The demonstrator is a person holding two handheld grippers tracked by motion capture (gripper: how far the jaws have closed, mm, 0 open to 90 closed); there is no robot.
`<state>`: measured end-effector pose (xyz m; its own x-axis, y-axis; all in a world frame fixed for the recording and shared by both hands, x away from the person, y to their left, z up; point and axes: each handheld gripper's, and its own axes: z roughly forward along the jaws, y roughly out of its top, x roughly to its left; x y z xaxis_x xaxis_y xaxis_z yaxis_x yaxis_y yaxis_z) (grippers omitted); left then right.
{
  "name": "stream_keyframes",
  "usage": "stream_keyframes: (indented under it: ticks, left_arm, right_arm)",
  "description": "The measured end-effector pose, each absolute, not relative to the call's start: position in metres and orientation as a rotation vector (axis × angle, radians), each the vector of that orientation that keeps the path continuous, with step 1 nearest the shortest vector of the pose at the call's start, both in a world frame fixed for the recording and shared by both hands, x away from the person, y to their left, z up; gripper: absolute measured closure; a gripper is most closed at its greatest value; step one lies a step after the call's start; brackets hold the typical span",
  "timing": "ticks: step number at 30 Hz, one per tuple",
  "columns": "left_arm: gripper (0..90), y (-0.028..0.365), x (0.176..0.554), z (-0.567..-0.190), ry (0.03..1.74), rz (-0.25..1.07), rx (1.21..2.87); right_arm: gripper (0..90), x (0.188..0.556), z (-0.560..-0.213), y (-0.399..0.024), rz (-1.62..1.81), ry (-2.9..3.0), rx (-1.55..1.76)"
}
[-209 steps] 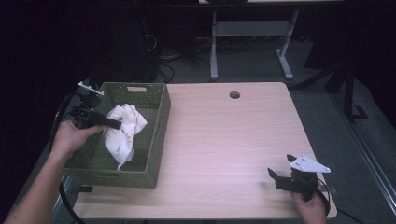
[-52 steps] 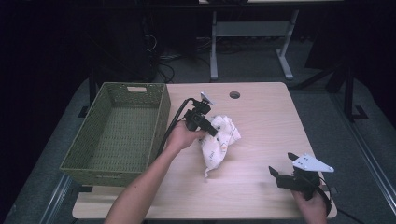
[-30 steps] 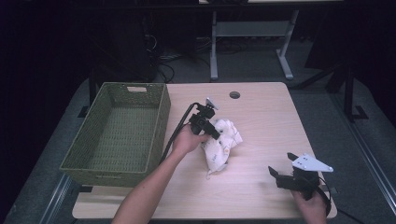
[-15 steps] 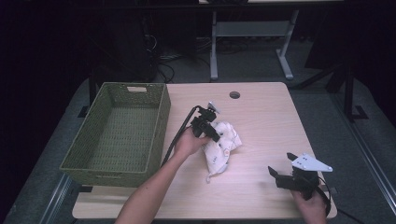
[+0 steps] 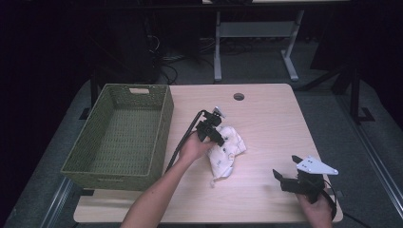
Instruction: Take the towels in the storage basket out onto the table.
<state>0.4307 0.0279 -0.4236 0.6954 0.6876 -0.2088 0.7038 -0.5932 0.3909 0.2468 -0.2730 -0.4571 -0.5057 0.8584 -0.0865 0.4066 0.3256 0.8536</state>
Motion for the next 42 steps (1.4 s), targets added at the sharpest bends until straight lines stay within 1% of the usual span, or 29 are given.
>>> stream_keyframes:
  ticks: [4, 12, 14, 22, 27, 32, 38, 42]
  left_arm:
    - [60.6, 0.029, 0.430, -0.422, 1.076, -0.030, 2.449]
    - [57.8, 0.031, 0.430, -0.420, 1.073, -0.024, 2.441]
    - [52.9, 0.031, 0.429, -0.419, 1.075, -0.010, 2.441]
    - [47.2, 0.031, 0.424, -0.410, 1.038, -0.019, 2.423]
    - [39.6, 0.030, 0.420, -0.406, 1.006, -0.004, 2.425]
    - [36.6, 0.032, 0.417, -0.405, 0.994, -0.006, 2.406]
    - [35.6, 0.034, 0.411, -0.407, 0.976, -0.020, 2.383]
    - [34.8, 0.036, 0.407, -0.406, 0.973, -0.007, 2.377]
  right_arm:
    - [13.4, 0.247, -0.457, -0.272, 1.092, 2.060, 1.103]
    - [13.4, 0.246, -0.458, -0.271, 1.087, 2.066, 1.102]
    - [13.3, 0.247, -0.458, -0.270, 1.072, 2.071, 1.094]
    - [13.3, 0.247, -0.457, -0.270, 1.071, 2.070, 1.097]
    - [13.4, 0.248, -0.458, -0.270, 1.068, 2.071, 1.098]
    - [13.3, 0.248, -0.458, -0.270, 1.070, 2.066, 1.105]
    - [13.3, 0.248, -0.458, -0.270, 1.064, 2.068, 1.104]
    - [13.4, 0.247, -0.457, -0.270, 1.068, 2.065, 1.110]
